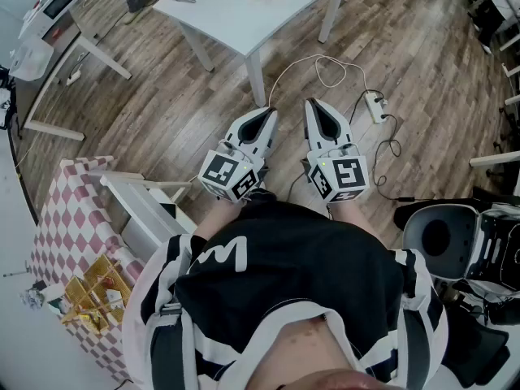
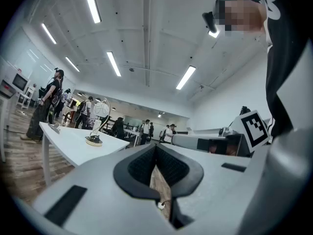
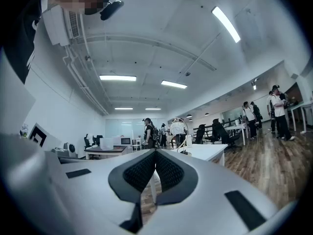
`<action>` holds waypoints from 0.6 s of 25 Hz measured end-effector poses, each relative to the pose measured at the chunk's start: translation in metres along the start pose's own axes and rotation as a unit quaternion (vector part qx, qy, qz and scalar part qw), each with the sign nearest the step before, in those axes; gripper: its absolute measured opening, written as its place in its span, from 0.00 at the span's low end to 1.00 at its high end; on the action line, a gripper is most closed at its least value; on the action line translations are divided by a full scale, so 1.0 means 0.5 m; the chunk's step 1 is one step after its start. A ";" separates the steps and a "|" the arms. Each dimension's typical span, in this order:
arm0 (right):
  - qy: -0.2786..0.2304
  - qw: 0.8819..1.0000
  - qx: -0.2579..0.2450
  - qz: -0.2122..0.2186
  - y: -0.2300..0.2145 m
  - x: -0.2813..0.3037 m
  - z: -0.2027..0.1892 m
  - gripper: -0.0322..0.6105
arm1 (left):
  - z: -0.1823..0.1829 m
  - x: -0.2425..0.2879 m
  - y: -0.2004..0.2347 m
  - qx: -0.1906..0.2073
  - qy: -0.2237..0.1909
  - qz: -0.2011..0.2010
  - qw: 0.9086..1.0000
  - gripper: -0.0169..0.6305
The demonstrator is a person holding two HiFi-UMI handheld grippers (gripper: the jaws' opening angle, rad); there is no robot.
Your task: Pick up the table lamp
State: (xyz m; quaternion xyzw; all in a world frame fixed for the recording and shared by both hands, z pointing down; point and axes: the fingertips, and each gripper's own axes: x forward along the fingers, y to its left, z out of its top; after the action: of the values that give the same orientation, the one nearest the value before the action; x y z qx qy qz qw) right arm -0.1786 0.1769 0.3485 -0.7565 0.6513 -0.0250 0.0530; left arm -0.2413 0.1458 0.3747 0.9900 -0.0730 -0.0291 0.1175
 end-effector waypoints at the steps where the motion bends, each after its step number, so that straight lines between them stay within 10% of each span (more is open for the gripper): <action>1: 0.000 1.000 0.001 -0.001 -0.002 0.005 -0.001 0.08 | 0.002 0.003 0.004 0.002 -0.001 -0.001 1.000 0.03; 15: 0.010 1.000 -0.002 -0.007 -0.004 0.075 -0.016 0.08 | 0.013 0.036 0.061 0.008 0.004 -0.014 1.000 0.03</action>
State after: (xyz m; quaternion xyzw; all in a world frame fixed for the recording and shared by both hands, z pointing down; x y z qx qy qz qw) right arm -0.1719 0.1395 0.3553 -0.7608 0.6466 -0.0317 0.0443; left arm -0.2283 0.1124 0.3748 0.9918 -0.0592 -0.0263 0.1099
